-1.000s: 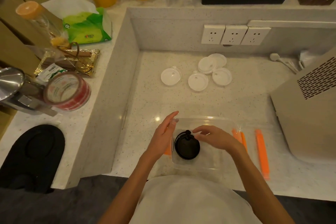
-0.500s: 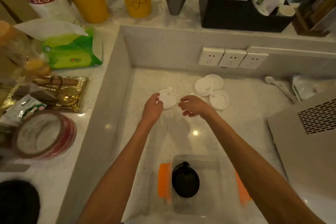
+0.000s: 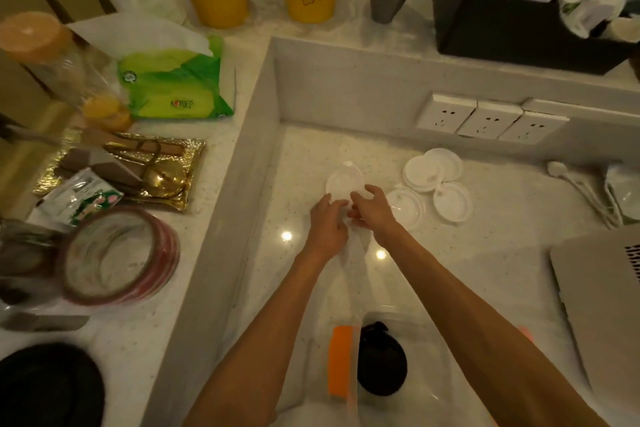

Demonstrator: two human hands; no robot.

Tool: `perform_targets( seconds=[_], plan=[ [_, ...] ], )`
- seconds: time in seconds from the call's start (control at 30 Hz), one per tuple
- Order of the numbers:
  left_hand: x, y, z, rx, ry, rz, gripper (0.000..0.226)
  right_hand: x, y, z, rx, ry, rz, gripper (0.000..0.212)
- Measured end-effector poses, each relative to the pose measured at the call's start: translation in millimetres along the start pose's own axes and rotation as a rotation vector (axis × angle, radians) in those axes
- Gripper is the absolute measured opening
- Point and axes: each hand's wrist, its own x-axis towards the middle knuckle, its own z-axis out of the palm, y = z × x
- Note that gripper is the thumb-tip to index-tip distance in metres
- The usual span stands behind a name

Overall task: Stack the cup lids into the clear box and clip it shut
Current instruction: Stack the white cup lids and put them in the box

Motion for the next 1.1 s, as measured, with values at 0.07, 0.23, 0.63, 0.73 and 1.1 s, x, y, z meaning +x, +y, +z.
perform_targets(
  seconds=[0.07, 0.23, 0.63, 0.73, 1.1],
  plan=[
    [-14.8, -6.9, -3.5, -0.011, -0.101, 0.077, 0.059, -8.5, -1.3, -1.4, -0.109, -0.053, -0.025, 0.032],
    [-32.5, 12.2, -23.6, -0.304, -0.029, -0.099, 0.053, -34.9, -3.9, -11.3, -0.300, -0.012, -0.105, 0.031],
    [-66.1, 53.0, -24.1, -0.943, -0.016, -0.084, 0.036, -103.6, 7.0, -43.9, -0.499, -0.173, -0.441, 0.040],
    [-68.2, 45.0, -29.3, -1.089, -0.092, -0.140, 0.037, -105.8, 4.3, -58.6, -0.403, -0.126, -0.482, 0.028],
    [-53.6, 12.8, -13.9, -1.557, -0.223, -0.305, 0.060, -27.1, 0.2, -75.9, -0.748, 0.071, -0.221, 0.068]
  ],
)
